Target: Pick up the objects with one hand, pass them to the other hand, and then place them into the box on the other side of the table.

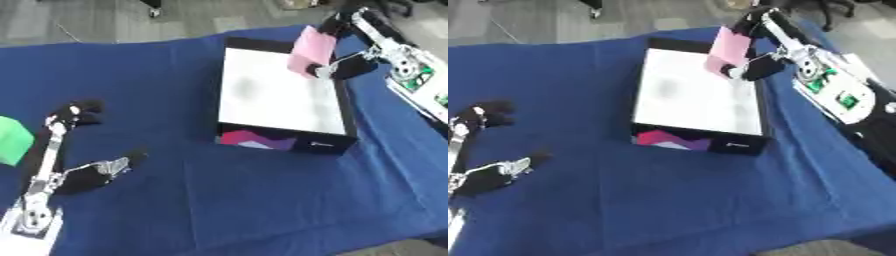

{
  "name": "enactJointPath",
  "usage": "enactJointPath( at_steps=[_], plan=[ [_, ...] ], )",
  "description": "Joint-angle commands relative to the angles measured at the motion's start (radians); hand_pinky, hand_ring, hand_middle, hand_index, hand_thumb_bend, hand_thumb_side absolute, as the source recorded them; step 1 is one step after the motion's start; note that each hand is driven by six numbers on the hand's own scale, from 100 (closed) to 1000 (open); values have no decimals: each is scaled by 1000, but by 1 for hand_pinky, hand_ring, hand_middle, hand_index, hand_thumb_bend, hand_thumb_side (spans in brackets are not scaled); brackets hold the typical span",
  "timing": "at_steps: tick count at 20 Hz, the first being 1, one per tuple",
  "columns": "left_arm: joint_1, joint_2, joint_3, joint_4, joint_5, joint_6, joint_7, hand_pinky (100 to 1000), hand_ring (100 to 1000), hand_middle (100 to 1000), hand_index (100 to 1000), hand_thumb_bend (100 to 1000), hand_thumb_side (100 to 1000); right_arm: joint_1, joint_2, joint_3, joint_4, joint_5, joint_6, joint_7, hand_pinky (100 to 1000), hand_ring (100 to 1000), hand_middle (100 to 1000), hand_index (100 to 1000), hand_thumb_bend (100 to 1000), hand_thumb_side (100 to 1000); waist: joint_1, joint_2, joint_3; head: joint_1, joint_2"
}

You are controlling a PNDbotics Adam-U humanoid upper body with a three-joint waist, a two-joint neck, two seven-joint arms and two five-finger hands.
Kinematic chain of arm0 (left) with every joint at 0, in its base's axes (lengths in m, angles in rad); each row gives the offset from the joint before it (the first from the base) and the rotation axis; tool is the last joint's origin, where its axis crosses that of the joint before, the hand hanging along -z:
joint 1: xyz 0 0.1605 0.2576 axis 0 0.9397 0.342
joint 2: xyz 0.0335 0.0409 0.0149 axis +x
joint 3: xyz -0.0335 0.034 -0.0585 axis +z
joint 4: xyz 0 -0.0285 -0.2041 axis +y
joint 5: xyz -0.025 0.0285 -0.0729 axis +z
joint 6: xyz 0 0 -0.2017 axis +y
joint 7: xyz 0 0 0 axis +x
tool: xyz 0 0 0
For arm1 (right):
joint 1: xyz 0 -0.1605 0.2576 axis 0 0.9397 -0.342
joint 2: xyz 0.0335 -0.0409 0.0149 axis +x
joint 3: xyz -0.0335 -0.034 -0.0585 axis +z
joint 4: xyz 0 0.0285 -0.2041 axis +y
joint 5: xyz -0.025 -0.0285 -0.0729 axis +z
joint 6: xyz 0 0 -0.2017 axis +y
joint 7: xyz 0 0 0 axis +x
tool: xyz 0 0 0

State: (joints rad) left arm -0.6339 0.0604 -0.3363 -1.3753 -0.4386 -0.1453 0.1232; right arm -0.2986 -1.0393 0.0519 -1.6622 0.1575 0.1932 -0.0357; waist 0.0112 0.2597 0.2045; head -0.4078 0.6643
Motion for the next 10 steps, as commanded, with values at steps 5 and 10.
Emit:
enactJointPath(
  at_steps=[5, 10],
  plan=[
    [-15, -1, 2, -21, 3, -1, 4, 754, 637, 671, 801, 848, 470, -8, -21, -6, -2, 59, -35, 79, 808, 757, 629, 814, 664, 100, 12, -30, 0, -4, -11],
    [-12, -1, 2, -20, 3, 0, 6, 756, 637, 672, 802, 856, 477, -7, -18, -11, -3, 102, -52, 102, 853, 854, 798, 890, 755, 183, 13, -29, -1, -3, -8]
  ],
)
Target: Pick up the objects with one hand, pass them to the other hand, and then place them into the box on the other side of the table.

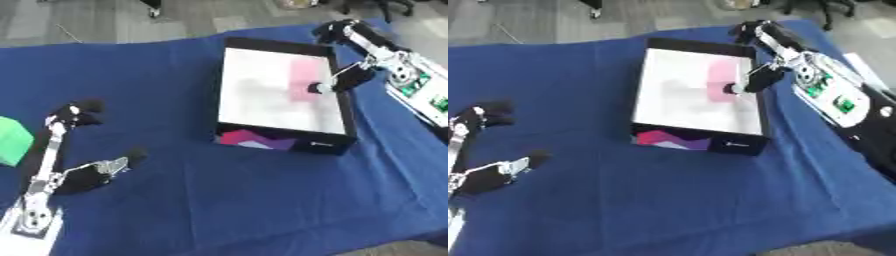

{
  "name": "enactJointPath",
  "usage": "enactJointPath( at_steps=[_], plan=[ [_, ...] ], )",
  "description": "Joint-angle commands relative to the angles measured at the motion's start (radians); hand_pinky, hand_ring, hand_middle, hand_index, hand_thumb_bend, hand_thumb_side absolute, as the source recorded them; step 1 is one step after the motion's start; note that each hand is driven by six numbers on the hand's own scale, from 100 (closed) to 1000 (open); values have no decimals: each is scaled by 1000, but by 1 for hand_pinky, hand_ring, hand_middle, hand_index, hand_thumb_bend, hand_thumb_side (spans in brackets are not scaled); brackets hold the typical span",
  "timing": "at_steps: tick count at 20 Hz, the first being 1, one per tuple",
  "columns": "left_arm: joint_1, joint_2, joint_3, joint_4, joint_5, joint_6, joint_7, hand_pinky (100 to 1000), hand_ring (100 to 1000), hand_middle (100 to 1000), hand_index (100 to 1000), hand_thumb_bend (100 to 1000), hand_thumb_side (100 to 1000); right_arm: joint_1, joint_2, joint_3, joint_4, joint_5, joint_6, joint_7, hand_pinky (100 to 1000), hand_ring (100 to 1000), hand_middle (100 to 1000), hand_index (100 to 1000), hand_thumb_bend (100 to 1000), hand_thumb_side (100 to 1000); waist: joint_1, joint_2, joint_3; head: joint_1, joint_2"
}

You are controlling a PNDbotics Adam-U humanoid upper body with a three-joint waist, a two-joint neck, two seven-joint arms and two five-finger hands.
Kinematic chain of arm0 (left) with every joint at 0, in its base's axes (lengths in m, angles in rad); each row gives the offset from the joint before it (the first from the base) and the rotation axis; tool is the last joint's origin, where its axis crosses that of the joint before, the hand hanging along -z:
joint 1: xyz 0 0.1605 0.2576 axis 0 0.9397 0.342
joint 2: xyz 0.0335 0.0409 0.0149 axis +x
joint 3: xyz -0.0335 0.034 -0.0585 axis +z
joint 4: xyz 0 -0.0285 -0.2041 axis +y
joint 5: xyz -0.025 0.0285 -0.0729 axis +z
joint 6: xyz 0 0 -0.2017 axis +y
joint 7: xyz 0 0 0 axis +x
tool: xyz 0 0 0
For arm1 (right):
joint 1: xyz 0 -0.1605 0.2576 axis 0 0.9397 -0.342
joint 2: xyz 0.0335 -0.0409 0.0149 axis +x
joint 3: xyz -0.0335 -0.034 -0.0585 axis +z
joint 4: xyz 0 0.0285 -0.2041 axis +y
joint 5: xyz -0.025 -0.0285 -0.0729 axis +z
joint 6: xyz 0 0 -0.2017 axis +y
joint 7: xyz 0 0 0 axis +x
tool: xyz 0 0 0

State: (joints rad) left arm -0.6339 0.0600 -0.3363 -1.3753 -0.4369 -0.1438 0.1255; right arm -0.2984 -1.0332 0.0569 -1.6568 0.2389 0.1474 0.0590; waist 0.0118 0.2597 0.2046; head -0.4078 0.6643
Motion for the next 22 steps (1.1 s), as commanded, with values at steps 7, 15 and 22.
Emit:
enactJointPath(
  at_steps=[7, 15, 22],
  plan=[
    [-9, -1, 5, -18, -1, 0, 7, 756, 637, 672, 801, 857, 476, -3, -22, -23, -36, 21, -5, -24, 855, 869, 806, 897, 767, 198, 12, -30, -2, -1, -6],
    [-13, 7, 17, -27, 3, 6, 17, 758, 638, 672, 802, 822, 470, 29, -32, -101, -236, -263, 30, -139, 843, 851, 744, 889, 546, 261, 11, -33, -5, 49, -1],
    [-32, 33, 46, -60, 19, 46, 38, 759, 638, 672, 803, 760, 469, 94, -50, -224, -342, -622, -44, -225, 842, 851, 729, 922, 587, 244, 14, -35, -12, 142, 11]
  ],
)
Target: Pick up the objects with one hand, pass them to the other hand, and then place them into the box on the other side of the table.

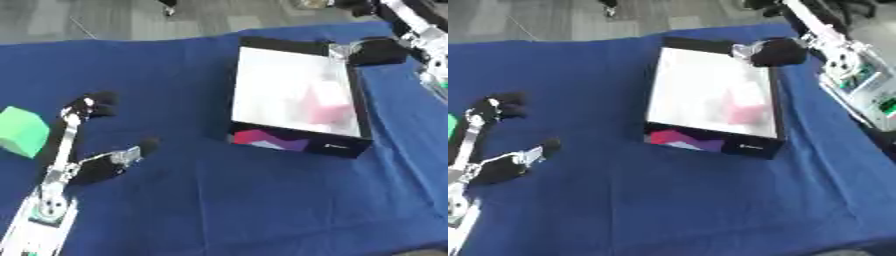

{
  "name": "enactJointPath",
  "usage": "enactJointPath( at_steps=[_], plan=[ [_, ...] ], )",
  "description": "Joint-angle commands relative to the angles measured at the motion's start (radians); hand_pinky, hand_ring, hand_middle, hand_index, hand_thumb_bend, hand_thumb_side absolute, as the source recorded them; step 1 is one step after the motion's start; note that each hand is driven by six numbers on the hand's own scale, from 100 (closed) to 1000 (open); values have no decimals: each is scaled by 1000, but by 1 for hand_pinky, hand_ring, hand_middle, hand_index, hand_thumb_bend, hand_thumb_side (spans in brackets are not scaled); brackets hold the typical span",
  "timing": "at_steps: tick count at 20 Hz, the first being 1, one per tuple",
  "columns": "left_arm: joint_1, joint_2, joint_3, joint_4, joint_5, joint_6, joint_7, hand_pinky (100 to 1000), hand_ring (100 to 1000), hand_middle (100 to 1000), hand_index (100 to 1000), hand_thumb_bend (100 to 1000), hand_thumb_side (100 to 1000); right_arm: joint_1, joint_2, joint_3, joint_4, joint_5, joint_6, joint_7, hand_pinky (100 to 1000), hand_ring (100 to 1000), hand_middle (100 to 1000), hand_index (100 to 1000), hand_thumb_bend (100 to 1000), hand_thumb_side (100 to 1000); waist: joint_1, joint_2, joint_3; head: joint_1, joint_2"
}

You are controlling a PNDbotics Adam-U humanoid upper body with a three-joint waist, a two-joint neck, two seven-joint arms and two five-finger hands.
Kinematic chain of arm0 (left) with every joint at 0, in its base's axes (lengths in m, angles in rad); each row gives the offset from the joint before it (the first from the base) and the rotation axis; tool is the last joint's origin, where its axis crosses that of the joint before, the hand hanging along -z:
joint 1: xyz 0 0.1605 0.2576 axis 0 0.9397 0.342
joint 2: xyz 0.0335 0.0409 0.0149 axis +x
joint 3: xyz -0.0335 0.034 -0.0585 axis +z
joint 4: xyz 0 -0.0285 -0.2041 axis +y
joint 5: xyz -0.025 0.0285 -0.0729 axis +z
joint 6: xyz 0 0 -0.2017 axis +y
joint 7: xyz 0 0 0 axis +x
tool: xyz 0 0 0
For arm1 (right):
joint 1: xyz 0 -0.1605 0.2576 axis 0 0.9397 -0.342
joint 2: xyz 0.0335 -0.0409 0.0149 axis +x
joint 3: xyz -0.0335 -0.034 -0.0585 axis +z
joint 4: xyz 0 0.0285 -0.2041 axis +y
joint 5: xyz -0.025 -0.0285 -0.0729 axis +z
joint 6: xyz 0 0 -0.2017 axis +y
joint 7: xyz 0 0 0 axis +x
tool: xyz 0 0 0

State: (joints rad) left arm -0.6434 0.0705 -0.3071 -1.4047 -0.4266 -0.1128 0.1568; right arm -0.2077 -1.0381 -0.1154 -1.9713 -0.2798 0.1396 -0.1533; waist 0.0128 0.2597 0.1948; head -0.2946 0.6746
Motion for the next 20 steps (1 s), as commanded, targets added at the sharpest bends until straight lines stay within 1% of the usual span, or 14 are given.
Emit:
enactJointPath(
  at_steps=[1, 3, 6, 10, 12, 14, 17, 18, 20],
  plan=[
    [-27, 28, 22, -37, 12, 24, 10, 758, 637, 671, 803, 759, 468, 14, -44, -68, -28, -140, -62, -6, 841, 849, 724, 920, 651, 194, 15, -35, -4, 44, 2],
    [-36, 39, 32, -52, 19, 46, 13, 757, 638, 671, 802, 760, 473, 38, -38, -95, -29, -199, -114, 14, 839, 843, 712, 917, 653, 169, 18, -34, -6, 65, 4],
    [-51, 60, 44, -78, 23, 89, 1, 761, 649, 680, 805, 750, 472, 69, -25, -123, -29, -261, -150, 33, 836, 832, 696, 912, 653, 158, 24, -35, -6, 79, 5],
    [-91, 113, 73, -119, 13, 166, -52, 769, 665, 685, 808, 734, 433, 96, -1, -145, -29, -287, -162, 38, 832, 823, 686, 905, 650, 156, 31, -37, -5, 83, 6],
    [-118, 154, 94, -134, -6, 207, -84, 769, 670, 659, 810, 747, 422, 110, 8, -151, -29, -282, -164, 32, 832, 821, 684, 903, 638, 160, 34, -39, -3, 83, 6],
    [-143, 197, 111, -136, -24, 246, -121, 778, 687, 662, 816, 759, 418, 122, 13, -151, -29, -270, -165, 26, 830, 820, 681, 900, 636, 157, 38, -41, 0, 82, 6],
    [-185, 273, 120, -111, -51, 291, -241, 792, 721, 686, 825, 807, 411, 135, 18, -149, -29, -250, -159, 25, 830, 820, 680, 899, 644, 153, 41, -43, 3, 83, 8],
    [-200, 294, 123, -105, -70, 297, -288, 796, 734, 695, 829, 831, 405, 137, 20, -148, -29, -246, -159, 25, 830, 819, 680, 899, 645, 152, 42, -43, 3, 84, 8],
    [-228, 336, 125, -91, -114, 302, -385, 800, 745, 703, 833, 849, 413, 139, 22, -147, -29, -240, -159, 25, 830, 819, 680, 899, 647, 149, 43, -43, 5, 93, 10]
  ],
)
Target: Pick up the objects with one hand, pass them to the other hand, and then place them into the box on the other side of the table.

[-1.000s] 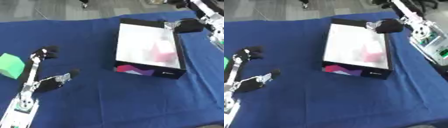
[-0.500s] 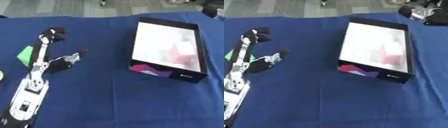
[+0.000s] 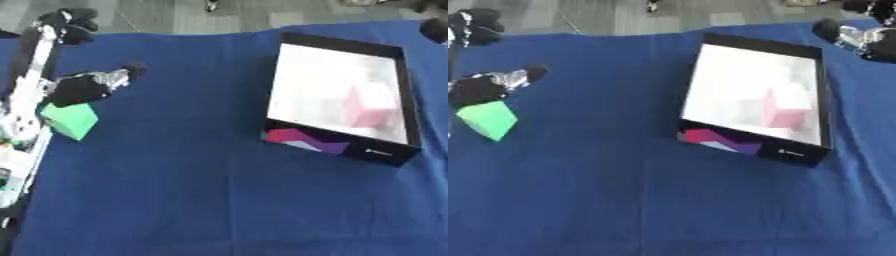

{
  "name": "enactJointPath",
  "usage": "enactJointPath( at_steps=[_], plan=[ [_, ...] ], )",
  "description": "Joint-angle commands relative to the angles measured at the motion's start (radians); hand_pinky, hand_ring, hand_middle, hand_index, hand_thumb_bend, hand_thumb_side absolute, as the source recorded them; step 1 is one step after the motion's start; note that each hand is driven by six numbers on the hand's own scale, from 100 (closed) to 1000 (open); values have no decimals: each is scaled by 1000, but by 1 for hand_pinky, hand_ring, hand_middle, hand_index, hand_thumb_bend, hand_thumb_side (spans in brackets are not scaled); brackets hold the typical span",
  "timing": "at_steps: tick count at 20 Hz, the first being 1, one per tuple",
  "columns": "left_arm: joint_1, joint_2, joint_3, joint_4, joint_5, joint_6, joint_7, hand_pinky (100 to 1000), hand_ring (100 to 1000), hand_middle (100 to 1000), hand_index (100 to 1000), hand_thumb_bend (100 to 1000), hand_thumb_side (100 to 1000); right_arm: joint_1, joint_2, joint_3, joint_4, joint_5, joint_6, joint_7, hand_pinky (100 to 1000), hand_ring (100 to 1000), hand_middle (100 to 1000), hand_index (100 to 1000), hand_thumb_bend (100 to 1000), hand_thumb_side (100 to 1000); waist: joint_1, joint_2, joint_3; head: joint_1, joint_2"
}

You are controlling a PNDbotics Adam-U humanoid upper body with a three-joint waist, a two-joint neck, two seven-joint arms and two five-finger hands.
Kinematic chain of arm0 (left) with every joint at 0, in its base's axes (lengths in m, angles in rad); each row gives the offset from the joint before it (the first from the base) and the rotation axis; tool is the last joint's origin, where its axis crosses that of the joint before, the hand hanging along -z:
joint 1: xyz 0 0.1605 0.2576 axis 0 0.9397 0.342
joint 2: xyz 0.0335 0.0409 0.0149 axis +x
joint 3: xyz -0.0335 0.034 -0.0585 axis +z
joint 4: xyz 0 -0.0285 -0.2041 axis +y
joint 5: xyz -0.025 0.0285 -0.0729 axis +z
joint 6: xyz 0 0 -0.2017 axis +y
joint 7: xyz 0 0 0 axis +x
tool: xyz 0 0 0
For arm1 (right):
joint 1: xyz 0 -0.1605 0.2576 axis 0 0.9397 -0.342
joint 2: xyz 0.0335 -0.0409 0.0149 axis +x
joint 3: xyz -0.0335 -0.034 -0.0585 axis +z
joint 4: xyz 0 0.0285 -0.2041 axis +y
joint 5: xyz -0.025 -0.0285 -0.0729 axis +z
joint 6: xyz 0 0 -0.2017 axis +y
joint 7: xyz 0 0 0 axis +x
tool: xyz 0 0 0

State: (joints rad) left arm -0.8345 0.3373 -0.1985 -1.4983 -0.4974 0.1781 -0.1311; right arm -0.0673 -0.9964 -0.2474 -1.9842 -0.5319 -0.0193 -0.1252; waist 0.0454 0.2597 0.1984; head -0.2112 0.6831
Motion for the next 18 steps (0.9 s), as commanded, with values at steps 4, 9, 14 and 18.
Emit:
enactJointPath(
  at_steps=[4, 9, 14, 18],
  plan=[
    [-97, 132, 18, 47, -121, 31, -262, 809, 763, 710, 838, 915, 435, 3, -13, -13, -16, 21, -2, -3, 830, 819, 679, 898, 644, 152, 9, -44, 1, 37, 3],
    [-174, 188, -9, 167, -169, 89, -436, 830, 784, 708, 827, 960, 467, 13, -9, -11, -16, 34, 2, -8, 829, 816, 676, 897, 645, 152, 11, -45, 3, 60, 5],
    [-238, 215, -54, 318, -169, 148, -552, 847, 802, 709, 820, 1000, 504, 22, -10, -8, -16, 46, 11, -11, 828, 815, 675, 896, 647, 153, 15, -48, 4, 66, 13],
    [-270, 216, -79, 387, -206, 156, -609, 855, 813, 713, 821, 1000, 520, 26, -9, -6, -16, 53, 16, -10, 828, 814, 674, 895, 646, 154, 17, -49, 5, 68, 16]
  ],
)
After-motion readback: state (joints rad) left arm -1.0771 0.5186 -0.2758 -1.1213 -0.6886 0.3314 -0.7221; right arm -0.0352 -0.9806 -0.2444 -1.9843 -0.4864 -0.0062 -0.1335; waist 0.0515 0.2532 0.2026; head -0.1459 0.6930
